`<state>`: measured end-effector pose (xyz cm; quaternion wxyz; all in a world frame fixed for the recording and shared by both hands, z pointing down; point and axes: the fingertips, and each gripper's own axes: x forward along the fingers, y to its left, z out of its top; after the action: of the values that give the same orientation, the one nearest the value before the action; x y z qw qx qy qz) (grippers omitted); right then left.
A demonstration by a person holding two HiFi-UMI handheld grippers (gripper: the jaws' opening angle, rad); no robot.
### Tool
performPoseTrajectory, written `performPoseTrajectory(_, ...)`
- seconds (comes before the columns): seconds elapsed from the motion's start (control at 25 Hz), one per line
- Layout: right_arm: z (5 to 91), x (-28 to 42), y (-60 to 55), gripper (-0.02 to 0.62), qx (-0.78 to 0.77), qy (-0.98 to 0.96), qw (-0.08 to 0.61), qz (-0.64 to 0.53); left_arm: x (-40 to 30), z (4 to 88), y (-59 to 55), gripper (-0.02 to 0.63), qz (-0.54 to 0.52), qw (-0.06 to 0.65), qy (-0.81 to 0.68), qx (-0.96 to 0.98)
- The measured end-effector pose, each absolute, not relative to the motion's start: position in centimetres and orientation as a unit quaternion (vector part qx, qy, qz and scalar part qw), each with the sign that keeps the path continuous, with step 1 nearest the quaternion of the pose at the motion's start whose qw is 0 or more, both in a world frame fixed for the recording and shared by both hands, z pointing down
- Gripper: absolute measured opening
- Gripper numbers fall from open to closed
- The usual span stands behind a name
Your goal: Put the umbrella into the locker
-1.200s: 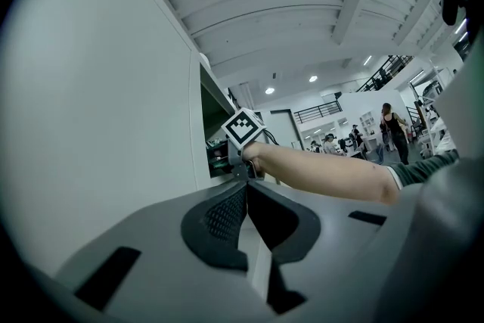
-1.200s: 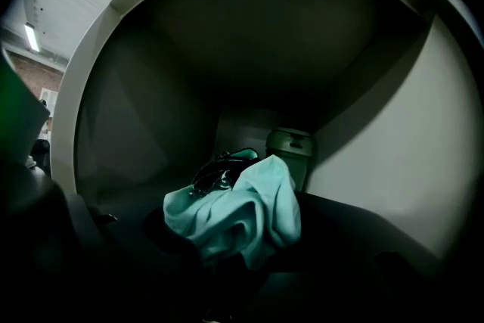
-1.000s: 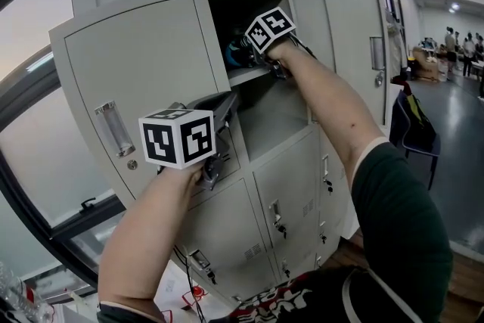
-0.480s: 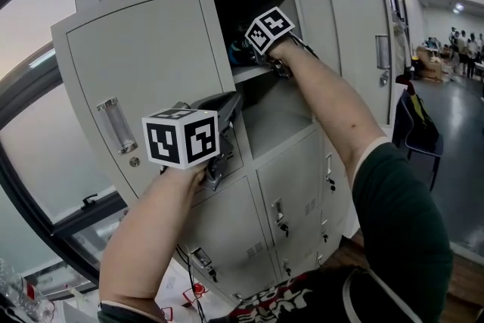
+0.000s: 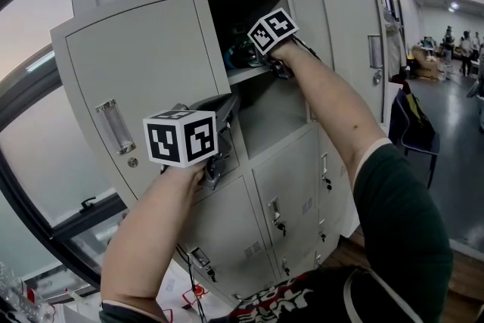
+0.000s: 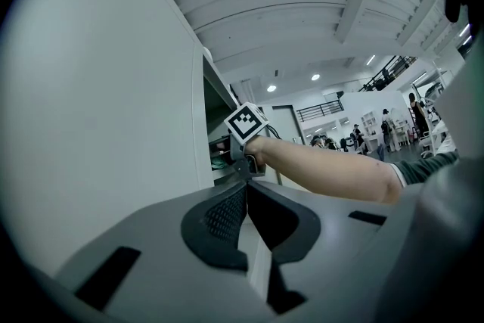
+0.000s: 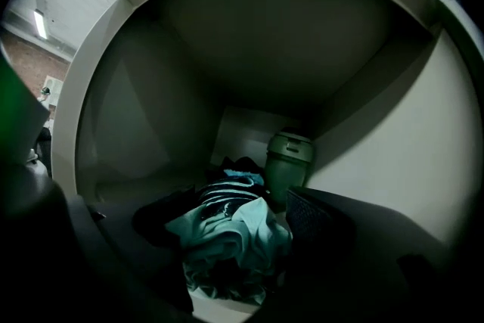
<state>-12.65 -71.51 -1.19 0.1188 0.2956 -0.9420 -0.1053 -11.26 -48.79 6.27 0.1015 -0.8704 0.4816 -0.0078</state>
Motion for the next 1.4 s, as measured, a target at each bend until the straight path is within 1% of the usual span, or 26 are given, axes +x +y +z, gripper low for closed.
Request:
performPoseTrajectory(0.72, -3.2, -7.6, -65.8, 0.362, 0.309, -0.943, 0.027, -0.123, -11.1, 6.9, -47.8, 0.012, 0.008, 0.092, 0.462, -0.882)
performPoseTrajectory(1.0, -2.6, -3.8, -61.4, 0.360, 0.344, -0.929, -0.009, -0.135, -10.7, 7.6, -46.4, 0.012, 0.013, 0.090, 0.432, -0.897)
performPoseTrajectory(1.2, 0.0, -1.6, -57.8, 0.357, 0.366, -0.921, -0.024, -0.135, -10.2, 8.9, -45.0, 0.012, 0.009, 0.091, 0.402, -0.911)
performPoseTrajectory(1.28, 2.0, -0.2, -56.5, 0.330, 0.385, -0.914, -0.020, -0.130, -9.5, 9.9, -44.4, 0.012, 0.006, 0.086, 0.382, -0.920)
performPoseTrajectory(1.32, 3.0, 0.3, -55.9, 0.299, 0.395, -0.909, -0.019, -0.130, -9.3, 10.4, -44.1, 0.012, 0.006, 0.086, 0.374, -0.924)
performPoseTrajectory(1.4, 4.6, 0.9, -54.7, 0.206, 0.410, -0.902, -0.018, -0.135, -9.2, 11.3, -43.7, 0.012, 0.006, 0.088, 0.365, -0.927)
